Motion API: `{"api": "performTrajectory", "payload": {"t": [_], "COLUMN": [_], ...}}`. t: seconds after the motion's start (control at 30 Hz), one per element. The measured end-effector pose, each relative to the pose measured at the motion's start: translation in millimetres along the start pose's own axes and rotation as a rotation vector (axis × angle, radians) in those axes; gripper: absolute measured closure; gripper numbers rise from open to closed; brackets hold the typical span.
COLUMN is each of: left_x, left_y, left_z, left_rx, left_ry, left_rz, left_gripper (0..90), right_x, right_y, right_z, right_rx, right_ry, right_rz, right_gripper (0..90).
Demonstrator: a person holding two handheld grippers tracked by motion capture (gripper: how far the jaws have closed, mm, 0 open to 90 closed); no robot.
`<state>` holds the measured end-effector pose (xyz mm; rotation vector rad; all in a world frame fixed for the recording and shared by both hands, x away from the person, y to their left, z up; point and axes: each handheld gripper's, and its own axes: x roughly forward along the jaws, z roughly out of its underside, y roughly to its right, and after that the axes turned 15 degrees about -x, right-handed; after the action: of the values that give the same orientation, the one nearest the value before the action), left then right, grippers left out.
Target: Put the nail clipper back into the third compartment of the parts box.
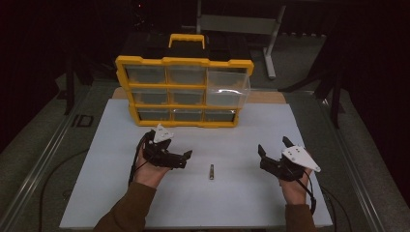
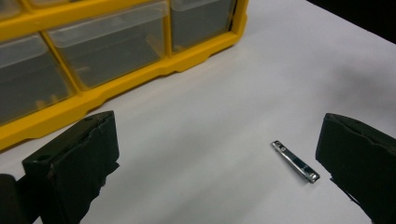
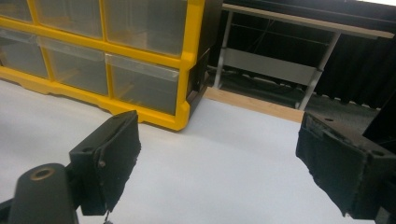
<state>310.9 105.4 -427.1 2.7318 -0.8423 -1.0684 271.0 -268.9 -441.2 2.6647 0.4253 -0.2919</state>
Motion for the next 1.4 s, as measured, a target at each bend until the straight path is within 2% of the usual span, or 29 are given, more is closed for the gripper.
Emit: {"api": "performTrajectory", "payload": {"t": [0.27, 0.53, 0.9, 1.27, 1.4], "left_x": [17.3, 30.5, 44.5, 52.3, 55.6], "left_y": [18.9, 29.5, 47.5, 56.1, 58.6], "left_z": [0.2, 1.8, -1.3, 1.2, 2.3], "left_rx": [0.031, 0.033, 0.050, 0.055, 0.043], "left_ry": [-0.055, -0.072, -0.104, -0.125, -0.131], "left_rz": [0.014, 0.024, 0.023, 0.024, 0.025], "left_gripper": [0.0, 0.0, 0.0, 0.0, 0.0], "right_x": [-2.1, -3.8, -7.2, -6.9, -7.0], "right_y": [1.8, 5.3, 7.8, 5.6, 5.1], "right_z": [-0.7, 1.8, 2.0, 2.7, 2.4], "right_rx": [0.007, 0.028, 0.026, 0.021, 0.020], "right_ry": [0.005, 0.005, 0.008, 0.001, 0.003], "right_rz": [0.005, 0.021, 0.035, 0.029, 0.028], "right_gripper": [13.1, 13.2, 13.2, 13.2, 13.2]}}
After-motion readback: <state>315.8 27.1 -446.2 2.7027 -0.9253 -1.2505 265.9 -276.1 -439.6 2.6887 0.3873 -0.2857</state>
